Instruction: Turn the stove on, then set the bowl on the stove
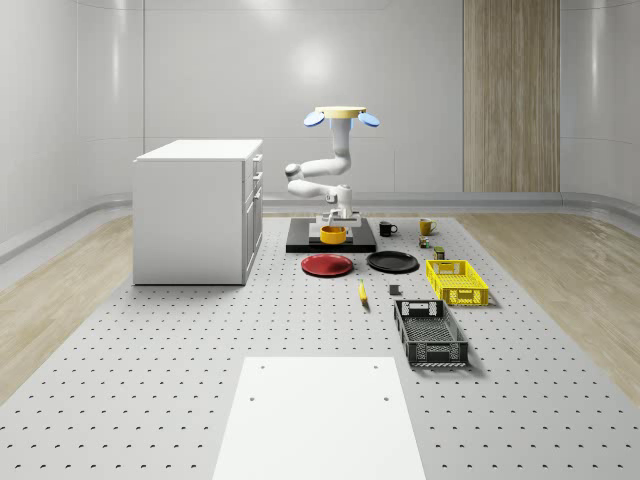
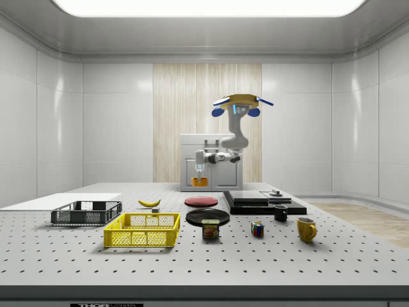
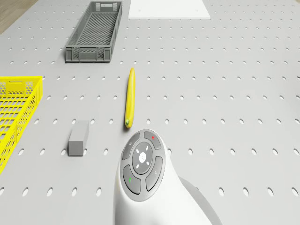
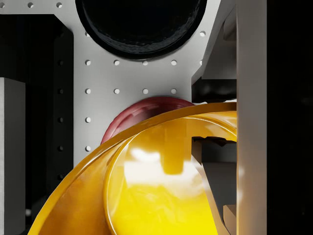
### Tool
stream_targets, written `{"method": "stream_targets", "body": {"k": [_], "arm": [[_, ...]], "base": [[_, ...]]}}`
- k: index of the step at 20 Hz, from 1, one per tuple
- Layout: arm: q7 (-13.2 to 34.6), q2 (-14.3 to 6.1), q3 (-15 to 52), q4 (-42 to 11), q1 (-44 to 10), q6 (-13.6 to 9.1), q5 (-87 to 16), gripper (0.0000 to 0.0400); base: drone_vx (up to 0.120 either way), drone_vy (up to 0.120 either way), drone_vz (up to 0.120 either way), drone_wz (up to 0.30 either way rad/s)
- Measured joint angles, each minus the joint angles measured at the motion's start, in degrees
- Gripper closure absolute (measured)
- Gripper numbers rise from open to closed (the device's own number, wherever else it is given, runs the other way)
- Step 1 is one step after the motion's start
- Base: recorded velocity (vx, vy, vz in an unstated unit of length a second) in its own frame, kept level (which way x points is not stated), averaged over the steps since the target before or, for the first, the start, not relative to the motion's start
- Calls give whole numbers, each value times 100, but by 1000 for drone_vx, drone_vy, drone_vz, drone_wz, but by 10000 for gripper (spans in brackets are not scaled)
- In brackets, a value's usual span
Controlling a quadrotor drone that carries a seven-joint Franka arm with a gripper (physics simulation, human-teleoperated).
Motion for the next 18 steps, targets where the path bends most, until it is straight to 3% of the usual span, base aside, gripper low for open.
{"method": "stream_targets", "body": {"k": [15, 18], "arm": [[2, -4, 1, 0, -3, 4, 2, 300], [2, -5, 1, 1, -3, 5, 3, 300]], "base": [[-120, 0, 0, 0], [-120, -107, 0, 0]]}}
